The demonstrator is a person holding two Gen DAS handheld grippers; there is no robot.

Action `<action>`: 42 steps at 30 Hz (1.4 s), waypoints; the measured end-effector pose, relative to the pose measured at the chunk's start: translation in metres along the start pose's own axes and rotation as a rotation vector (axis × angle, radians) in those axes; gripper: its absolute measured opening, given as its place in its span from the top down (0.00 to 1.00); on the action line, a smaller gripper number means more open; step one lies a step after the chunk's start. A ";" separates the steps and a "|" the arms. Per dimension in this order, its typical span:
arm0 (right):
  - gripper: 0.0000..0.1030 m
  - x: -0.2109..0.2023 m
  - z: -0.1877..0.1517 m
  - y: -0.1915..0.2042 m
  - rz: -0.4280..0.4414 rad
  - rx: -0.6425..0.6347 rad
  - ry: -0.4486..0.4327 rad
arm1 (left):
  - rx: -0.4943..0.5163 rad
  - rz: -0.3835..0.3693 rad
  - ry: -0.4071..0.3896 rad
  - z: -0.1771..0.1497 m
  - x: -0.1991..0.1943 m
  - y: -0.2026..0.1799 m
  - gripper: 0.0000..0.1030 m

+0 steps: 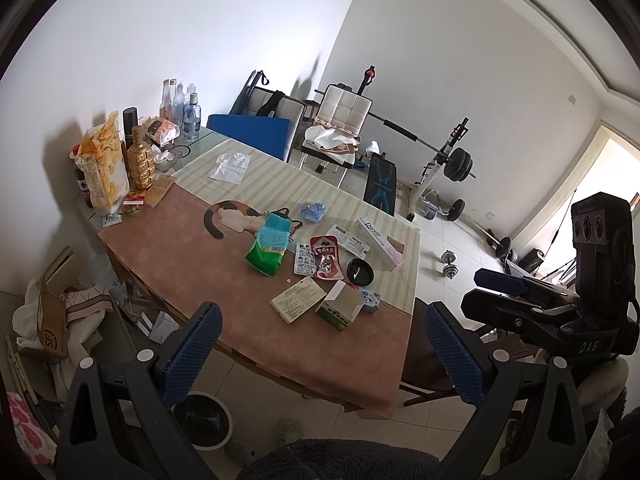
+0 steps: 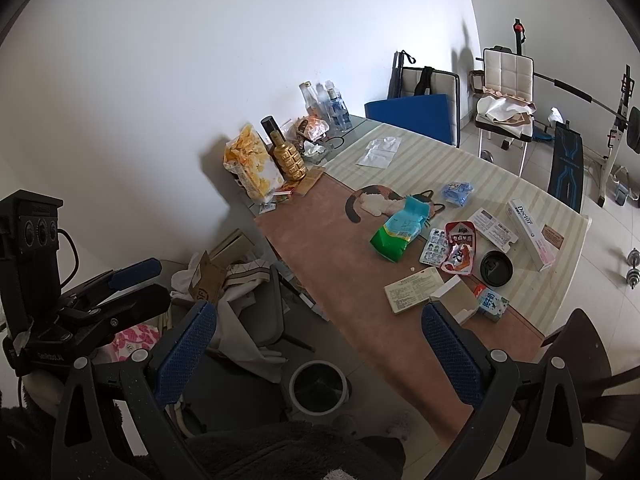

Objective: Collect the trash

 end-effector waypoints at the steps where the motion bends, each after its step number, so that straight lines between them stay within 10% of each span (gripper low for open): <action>1: 0.00 0.000 0.001 0.001 -0.001 0.000 0.000 | 0.000 0.000 0.001 0.001 0.001 -0.001 0.00; 28: 0.00 -0.001 0.003 0.002 -0.002 0.003 -0.001 | 0.007 -0.004 -0.001 0.000 0.001 -0.008 0.00; 36: 0.00 0.013 -0.005 -0.043 -0.195 0.147 -0.006 | 0.105 0.374 -0.008 0.007 0.072 0.013 0.00; 42: 0.00 0.082 -0.040 -0.142 -0.390 0.262 0.157 | 0.166 0.525 0.132 -0.007 0.193 0.045 0.00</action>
Point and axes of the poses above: each gripper's, at about its wrist camera, not at the fingertips, and x roughly the way its jaws point, y to its left, z to its top, the point moved 5 cm from there along x, roughly the way its jaws point, and after that the axes turned 6 degrees about -x, right-handed, at the moved point
